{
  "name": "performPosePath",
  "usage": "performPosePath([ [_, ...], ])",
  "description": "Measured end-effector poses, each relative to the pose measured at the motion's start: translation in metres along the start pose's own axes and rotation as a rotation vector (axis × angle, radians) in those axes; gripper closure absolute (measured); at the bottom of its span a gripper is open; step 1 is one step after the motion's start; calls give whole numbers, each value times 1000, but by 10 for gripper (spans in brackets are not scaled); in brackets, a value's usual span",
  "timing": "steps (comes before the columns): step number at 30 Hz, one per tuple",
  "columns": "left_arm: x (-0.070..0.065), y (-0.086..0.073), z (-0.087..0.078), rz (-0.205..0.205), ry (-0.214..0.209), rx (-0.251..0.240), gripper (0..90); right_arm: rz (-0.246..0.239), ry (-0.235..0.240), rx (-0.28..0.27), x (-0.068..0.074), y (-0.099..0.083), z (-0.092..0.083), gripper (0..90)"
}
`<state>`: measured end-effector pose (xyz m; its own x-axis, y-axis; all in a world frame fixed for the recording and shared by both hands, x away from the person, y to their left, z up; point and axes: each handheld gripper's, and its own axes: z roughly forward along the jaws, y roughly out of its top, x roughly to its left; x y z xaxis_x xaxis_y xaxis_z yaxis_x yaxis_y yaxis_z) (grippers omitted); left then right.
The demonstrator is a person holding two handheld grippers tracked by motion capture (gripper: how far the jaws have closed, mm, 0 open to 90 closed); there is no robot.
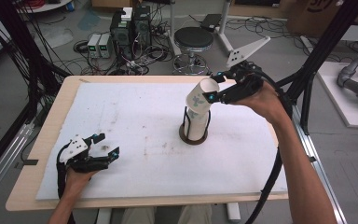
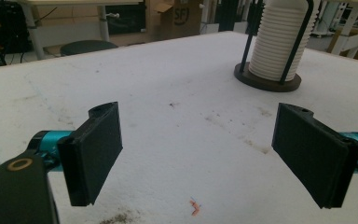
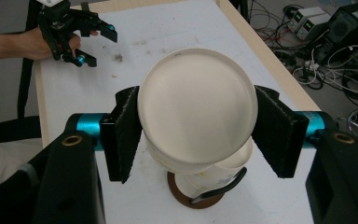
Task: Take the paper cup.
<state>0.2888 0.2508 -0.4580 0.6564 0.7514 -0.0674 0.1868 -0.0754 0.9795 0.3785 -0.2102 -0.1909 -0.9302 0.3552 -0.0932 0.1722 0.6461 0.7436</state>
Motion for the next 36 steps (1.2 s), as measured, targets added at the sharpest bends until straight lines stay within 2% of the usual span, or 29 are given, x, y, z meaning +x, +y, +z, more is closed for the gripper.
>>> performPosePath([
  [3,0,0,0,-1,-1,0,159,3,0,-10,2,-4,0,376],
  [4,0,0,0,-1,-1,-1,159,14,-5,-31,6,-9,0,376],
  [13,0,0,0,-1,0,1,159,29,-2,-99,21,-24,1,376],
  [25,0,0,0,-1,-1,2,159,82,-6,-224,45,-58,19,376],
  [32,0,0,0,-1,0,1,159,106,10,-258,54,-76,33,376],
  [33,0,0,0,-1,0,2,159,105,31,-264,55,-78,35,376],
  [35,0,0,0,-1,-1,2,158,113,41,-277,58,-82,39,376],
  [36,0,0,0,0,0,1,158,116,27,-276,59,-84,40,376],
])
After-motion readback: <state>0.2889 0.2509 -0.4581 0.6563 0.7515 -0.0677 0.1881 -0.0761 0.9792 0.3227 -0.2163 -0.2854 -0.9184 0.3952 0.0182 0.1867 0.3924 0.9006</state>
